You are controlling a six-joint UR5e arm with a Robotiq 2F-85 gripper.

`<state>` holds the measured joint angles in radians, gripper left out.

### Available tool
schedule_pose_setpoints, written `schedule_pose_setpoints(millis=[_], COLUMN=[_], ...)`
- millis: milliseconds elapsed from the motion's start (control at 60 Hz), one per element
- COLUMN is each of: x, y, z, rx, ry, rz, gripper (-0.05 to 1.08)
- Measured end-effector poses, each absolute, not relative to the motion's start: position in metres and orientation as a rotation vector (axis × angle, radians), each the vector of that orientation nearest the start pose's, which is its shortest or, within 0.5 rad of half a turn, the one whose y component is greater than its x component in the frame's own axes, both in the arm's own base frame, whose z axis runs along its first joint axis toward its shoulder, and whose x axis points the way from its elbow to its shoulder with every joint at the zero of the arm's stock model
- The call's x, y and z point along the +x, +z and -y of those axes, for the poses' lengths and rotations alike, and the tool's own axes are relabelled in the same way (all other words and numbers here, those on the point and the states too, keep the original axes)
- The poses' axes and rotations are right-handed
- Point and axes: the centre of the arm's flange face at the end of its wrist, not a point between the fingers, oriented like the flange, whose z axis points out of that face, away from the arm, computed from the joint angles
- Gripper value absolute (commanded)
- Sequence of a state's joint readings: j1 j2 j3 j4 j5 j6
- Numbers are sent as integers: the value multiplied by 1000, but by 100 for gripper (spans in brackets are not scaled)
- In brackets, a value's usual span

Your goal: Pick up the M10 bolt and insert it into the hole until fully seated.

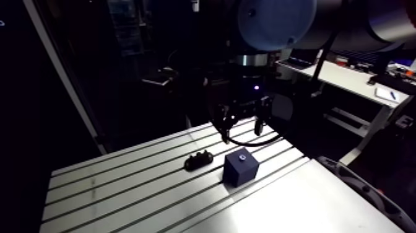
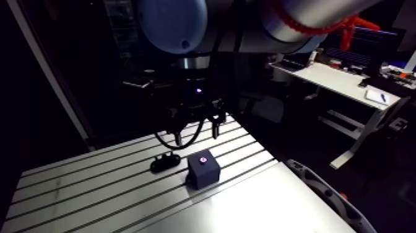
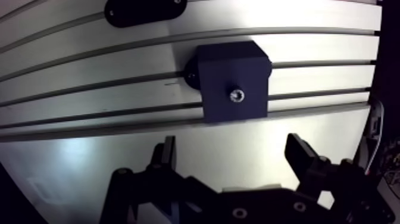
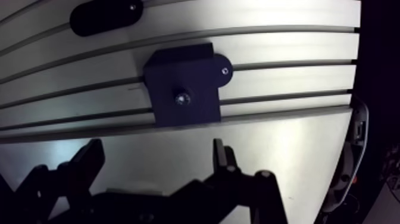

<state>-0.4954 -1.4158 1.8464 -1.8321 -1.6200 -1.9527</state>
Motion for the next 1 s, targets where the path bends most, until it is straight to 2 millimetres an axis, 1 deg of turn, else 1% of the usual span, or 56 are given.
schedule_pose_setpoints(millis=[350, 717, 1000], x=[-509, -525, -538], y=[353, 400, 433], z=[-81, -32, 12], rx=[69, 12, -33], ry=[-25, 13, 36], rz=[-2974, -3015, -3043], gripper=[0, 0, 0])
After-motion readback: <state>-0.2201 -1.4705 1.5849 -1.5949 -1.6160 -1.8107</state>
